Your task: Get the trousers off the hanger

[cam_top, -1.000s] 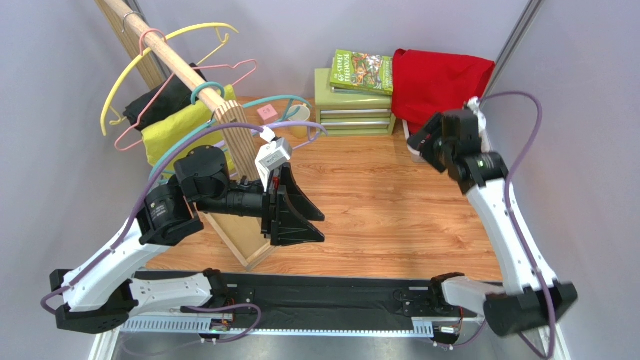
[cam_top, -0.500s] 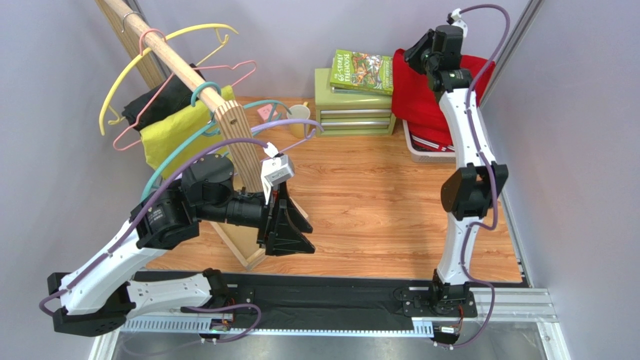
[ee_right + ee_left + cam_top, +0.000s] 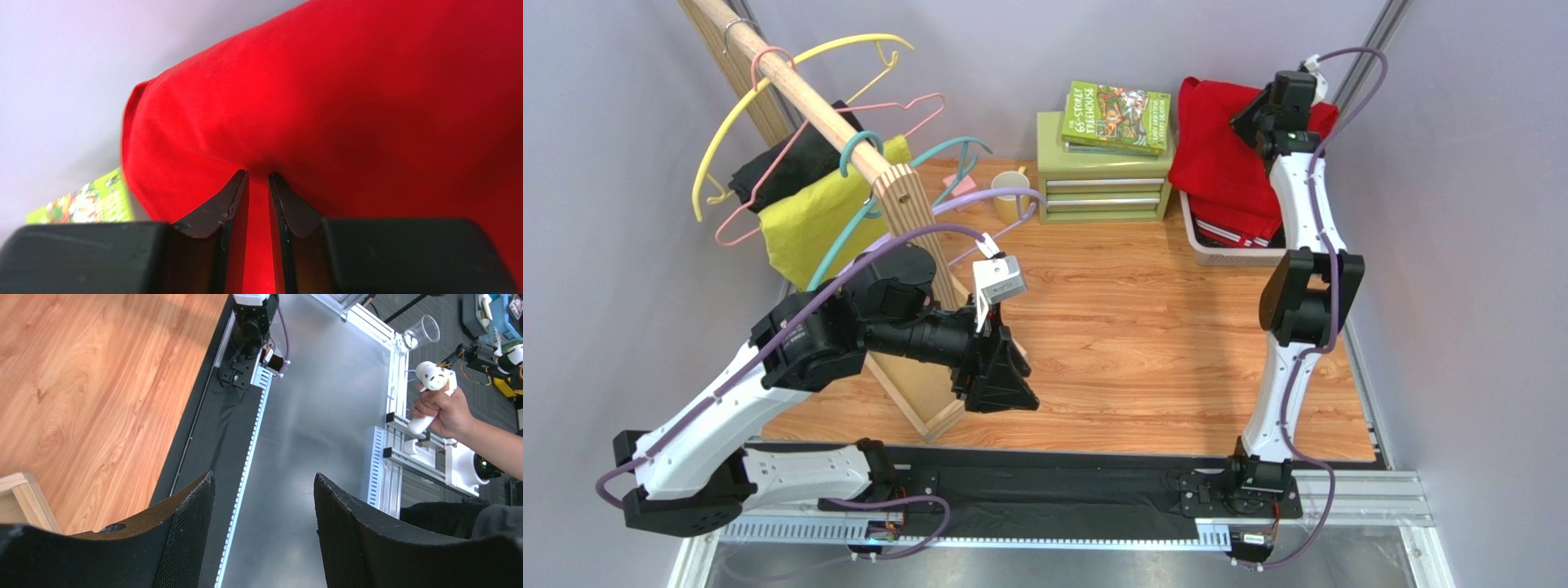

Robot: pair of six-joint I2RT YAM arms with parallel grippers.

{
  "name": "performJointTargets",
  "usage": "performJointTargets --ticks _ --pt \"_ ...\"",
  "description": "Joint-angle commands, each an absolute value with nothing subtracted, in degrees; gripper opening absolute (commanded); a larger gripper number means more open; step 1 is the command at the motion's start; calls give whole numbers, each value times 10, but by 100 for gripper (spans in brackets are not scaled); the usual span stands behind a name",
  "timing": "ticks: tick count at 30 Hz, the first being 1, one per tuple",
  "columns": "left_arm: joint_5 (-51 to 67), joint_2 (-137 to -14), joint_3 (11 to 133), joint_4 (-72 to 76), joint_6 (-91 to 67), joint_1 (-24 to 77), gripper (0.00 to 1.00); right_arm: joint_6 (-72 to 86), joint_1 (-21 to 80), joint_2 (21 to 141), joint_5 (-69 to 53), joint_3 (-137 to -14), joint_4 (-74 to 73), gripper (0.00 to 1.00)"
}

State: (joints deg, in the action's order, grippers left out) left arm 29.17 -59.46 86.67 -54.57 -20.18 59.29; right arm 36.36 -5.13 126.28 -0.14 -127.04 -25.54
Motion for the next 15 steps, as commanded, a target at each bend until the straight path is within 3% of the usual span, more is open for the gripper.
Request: performJointTargets --ticks 1,15 --pt "279 -612 902 -563 -177 596 66 348 -91 1291 -16 -1277 -235 24" --pt "282 -642 919 -563 -170 597 67 342 -108 1353 -83 -1274 -333 27"
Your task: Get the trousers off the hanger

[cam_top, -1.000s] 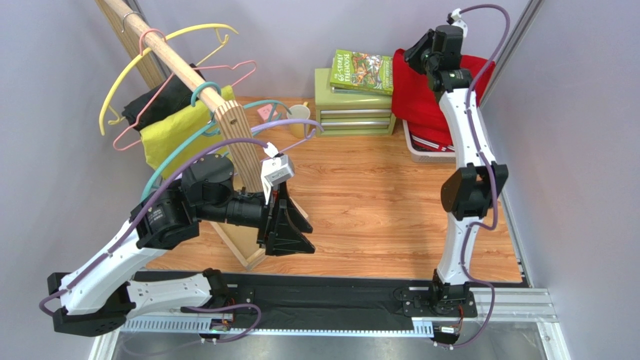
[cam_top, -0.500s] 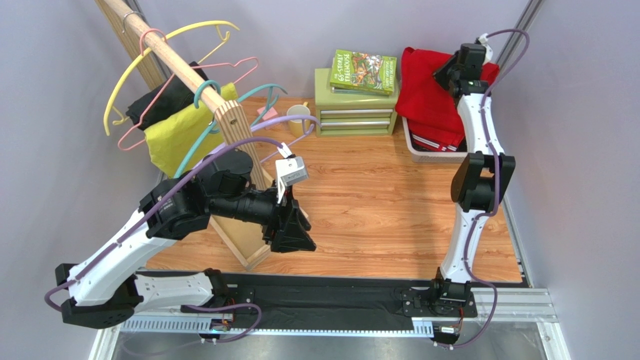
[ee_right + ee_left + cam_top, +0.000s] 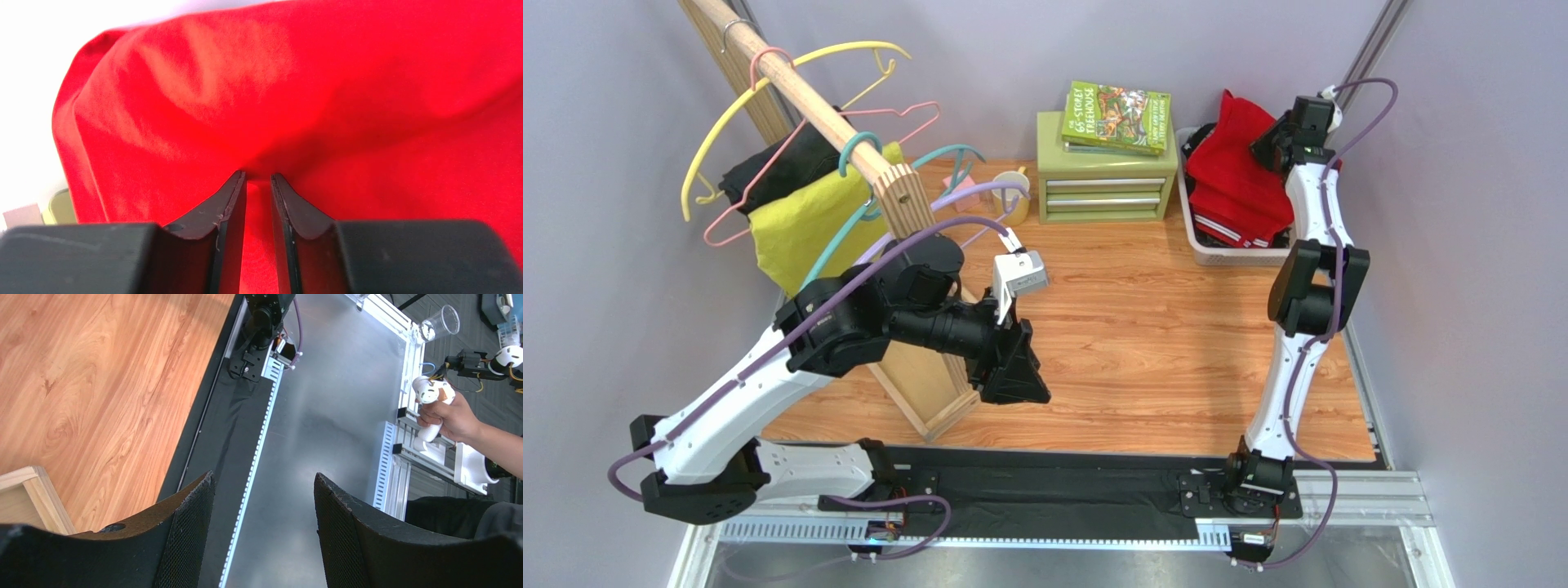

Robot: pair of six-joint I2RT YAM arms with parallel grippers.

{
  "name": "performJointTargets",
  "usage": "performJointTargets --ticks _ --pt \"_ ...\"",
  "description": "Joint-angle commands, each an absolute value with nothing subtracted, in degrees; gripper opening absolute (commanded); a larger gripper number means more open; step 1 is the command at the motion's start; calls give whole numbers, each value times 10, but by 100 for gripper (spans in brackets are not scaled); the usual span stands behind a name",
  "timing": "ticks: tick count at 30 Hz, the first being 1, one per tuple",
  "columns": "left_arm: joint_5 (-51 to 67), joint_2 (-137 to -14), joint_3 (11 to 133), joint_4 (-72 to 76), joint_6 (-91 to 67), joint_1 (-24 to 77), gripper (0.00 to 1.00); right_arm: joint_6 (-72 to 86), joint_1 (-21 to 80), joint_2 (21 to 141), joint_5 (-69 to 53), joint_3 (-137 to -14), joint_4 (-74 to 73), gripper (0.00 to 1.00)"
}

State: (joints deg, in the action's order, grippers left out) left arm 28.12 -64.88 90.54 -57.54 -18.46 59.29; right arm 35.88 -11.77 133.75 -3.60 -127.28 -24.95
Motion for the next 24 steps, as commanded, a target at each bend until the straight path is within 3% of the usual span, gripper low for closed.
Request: performJointTargets --ticks 1,11,17,24 --pt "280 -640 919 -560 -171 596 67 340 -107 1352 -87 -1280 -341 27" --pt "222 -591 871 -510 -199 596 67 354 -103 1252 -23 -1405 -469 32" --pt "190 -527 805 -440 -221 596 68 329 -64 1096 -18 -1271 -495 37" --pt "215 -490 760 -395 -247 596 68 298 58 891 -44 -1005 -508 45"
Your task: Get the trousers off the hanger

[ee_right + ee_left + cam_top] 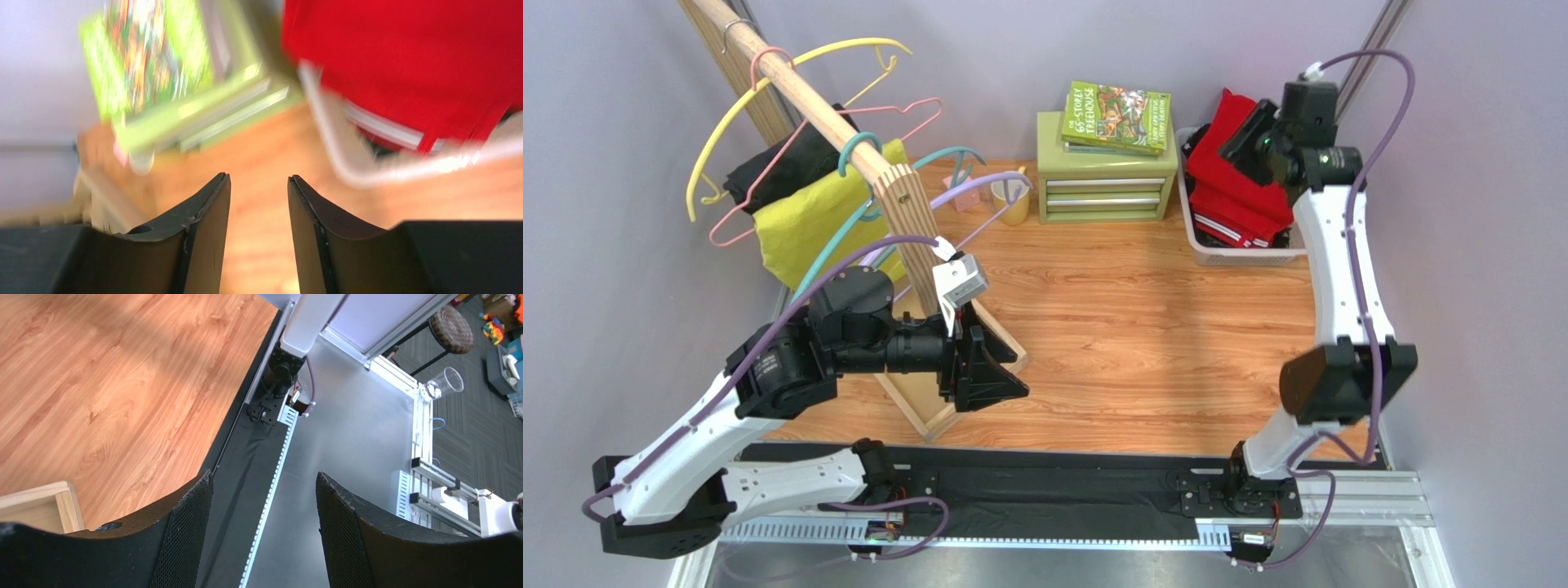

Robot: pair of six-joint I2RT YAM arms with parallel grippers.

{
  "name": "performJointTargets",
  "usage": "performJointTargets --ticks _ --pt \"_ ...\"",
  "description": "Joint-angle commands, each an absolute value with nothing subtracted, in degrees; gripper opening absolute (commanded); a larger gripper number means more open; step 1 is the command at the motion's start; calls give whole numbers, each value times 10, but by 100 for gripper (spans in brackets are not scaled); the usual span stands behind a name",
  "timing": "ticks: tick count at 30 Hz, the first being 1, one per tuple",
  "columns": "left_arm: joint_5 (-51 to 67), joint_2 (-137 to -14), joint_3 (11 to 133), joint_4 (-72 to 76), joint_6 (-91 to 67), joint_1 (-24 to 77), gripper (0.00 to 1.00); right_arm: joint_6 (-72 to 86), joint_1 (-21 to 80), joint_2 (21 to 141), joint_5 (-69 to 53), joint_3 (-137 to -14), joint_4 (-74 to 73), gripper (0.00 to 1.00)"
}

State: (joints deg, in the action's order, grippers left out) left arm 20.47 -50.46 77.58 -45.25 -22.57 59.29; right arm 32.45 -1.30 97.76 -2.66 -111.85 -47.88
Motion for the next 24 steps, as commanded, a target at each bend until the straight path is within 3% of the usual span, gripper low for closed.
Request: performJointTargets --ticks 1,7,11,18,24 --pt "219 -487 756 -391 -252 596 68 301 77 843 -40 -946 -507 47" --pt "241 -440 713 -355 -279 597 68 361 227 658 -60 -760 -479 53" --pt "242 -377 652 -325 -303 597 69 407 300 543 -85 -597 -368 57" --pt "272 -262 499 -234 -347 597 69 478 308 351 -196 -349 -166 68" --pt "295 -172 371 -207 -323 596 69 484 310 281 -243 -229 -36 73"
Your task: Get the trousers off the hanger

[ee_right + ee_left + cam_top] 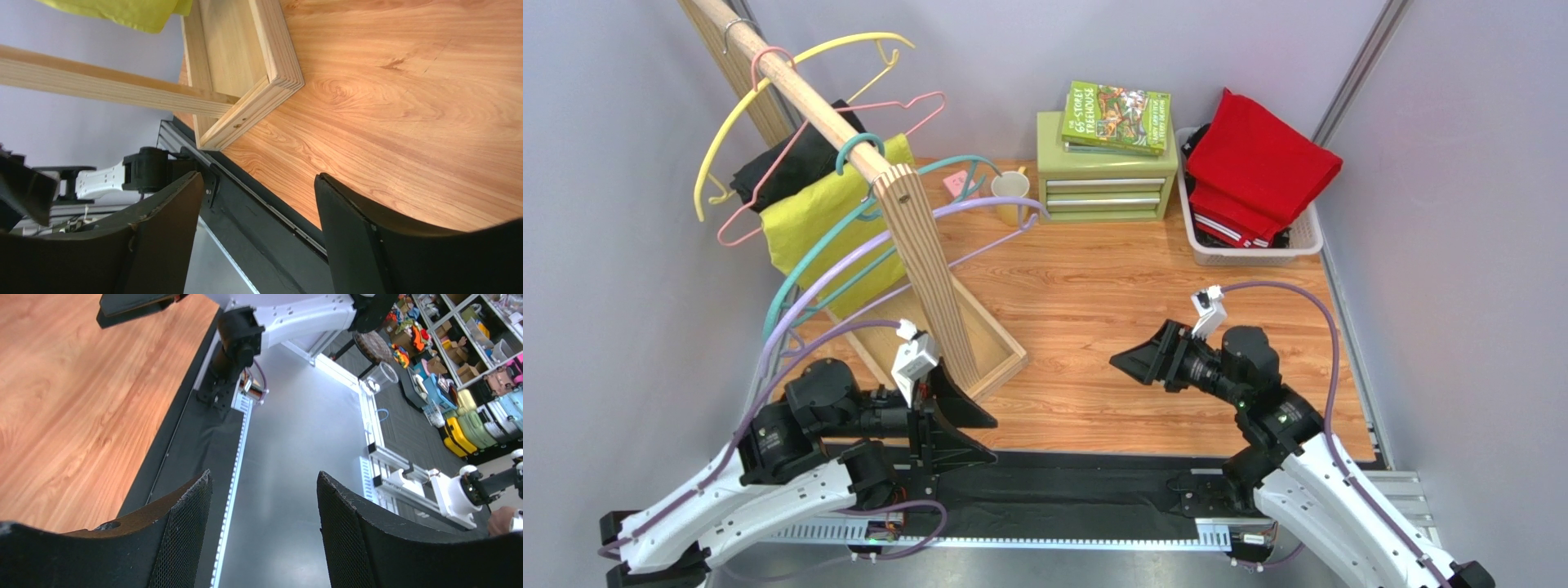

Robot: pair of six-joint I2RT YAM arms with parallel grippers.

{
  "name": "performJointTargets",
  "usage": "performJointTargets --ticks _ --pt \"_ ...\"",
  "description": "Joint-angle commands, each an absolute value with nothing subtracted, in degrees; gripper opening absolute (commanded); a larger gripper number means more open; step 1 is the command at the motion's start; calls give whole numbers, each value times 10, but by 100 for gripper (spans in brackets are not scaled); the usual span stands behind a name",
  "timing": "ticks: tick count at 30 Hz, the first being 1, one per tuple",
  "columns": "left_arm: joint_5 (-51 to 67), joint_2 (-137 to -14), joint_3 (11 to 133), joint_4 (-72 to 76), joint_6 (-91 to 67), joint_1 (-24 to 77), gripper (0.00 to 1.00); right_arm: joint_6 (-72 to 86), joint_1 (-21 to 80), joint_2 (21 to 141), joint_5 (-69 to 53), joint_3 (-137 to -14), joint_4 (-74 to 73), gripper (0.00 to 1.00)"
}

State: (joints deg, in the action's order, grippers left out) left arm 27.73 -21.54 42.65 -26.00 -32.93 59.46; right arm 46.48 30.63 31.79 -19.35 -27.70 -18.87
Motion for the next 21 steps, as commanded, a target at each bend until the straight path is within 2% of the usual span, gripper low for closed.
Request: performJointTargets --ticks 1,5,6,9,13,17,19,21 --pt "293 -142 327 -195 -325 597 69 484 309 273 -242 -199 -22 74" --pt "281 -68 223 -93 -354 597 69 516 310 233 -239 -117 91 77" --pt "277 -53 205 -71 -371 597 69 527 310 216 -226 -98 109 82" --pt "255 -5 134 -17 -379 596 70 576 310 179 -206 -13 202 85" --pt "248 33 50 37 -377 597 70 589 310 123 -180 60 230 87" --pt "235 29 -45 177 -428 597 70 537 312 44 -140 49 73 93" --pt "221 27 -63 170 -427 597 71 538 312 -15 -91 47 -31 98" --pt "217 24 -62 160 -422 598 71 541 312 -33 -61 47 -69 100"
